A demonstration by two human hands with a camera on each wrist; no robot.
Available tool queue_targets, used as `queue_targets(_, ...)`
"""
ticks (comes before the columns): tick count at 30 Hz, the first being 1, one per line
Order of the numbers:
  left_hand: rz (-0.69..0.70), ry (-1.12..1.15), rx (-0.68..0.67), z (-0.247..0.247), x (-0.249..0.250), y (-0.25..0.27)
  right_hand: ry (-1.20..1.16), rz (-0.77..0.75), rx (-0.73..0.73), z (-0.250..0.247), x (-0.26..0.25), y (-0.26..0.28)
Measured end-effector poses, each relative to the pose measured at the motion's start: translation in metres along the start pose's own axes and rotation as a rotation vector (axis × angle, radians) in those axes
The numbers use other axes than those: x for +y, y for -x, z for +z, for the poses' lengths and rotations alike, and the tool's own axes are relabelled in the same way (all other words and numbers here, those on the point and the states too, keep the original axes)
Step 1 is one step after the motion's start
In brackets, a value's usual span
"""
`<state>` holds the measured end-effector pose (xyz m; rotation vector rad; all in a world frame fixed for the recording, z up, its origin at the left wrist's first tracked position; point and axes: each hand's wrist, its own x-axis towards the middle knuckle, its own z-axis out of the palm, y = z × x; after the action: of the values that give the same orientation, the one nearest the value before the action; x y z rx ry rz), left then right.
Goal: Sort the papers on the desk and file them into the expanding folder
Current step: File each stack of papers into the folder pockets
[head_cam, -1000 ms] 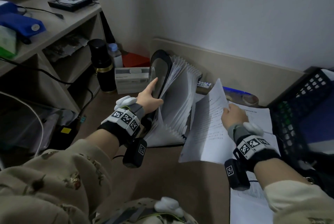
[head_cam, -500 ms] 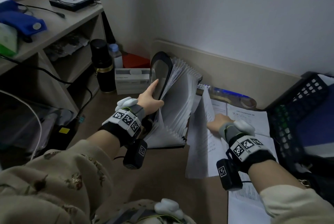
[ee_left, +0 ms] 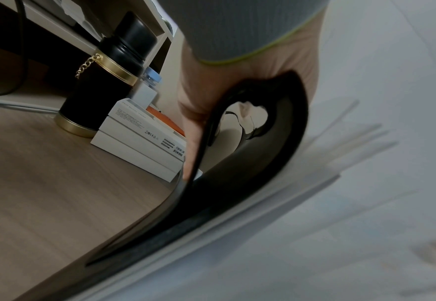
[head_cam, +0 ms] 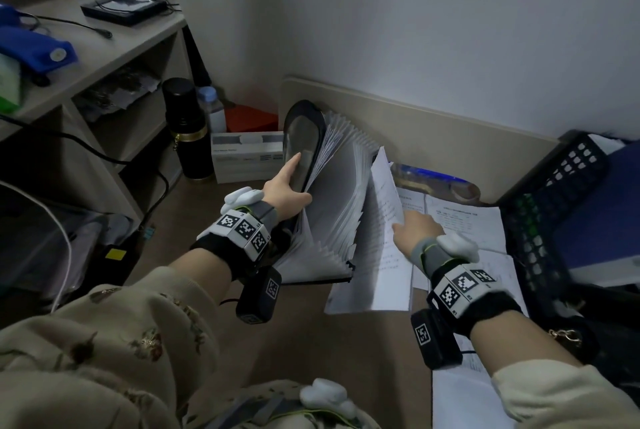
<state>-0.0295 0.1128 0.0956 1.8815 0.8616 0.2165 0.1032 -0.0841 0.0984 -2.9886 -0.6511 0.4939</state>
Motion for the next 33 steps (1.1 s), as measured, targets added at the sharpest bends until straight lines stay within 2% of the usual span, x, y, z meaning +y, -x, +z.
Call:
queue_targets(4,0.003,-0.004,-0.004,0.002,0.001,0.000,-0.100,0.023,0.090,-0.005,0.002,0.001)
queue_targets(10,-0.003,-0.018,0.004,0.004,0.002,0.001,-0.321,0.073,0.383,-0.047,0.001,0.001)
queue_targets(17,-0.018,-0.050,0.025,0.008,0.004,0.003,-0.430,-0.044,0.652,-0.105,-0.020,0.010)
queue_targets(21,-0.021,-0.065,0.031,0.007,0.005,0.003,-0.513,-0.126,0.769,-0.119,-0.025,0.014)
queue_targets(24,-0.024,-0.059,0.032,0.007,0.004,0.004,-0.512,-0.136,0.750,-0.118,-0.028,0.016)
queue_targets(33,-0.011,-0.025,0.058,0.010,0.007,0.009,-0.477,-0.028,0.436,-0.068,-0.037,0.019)
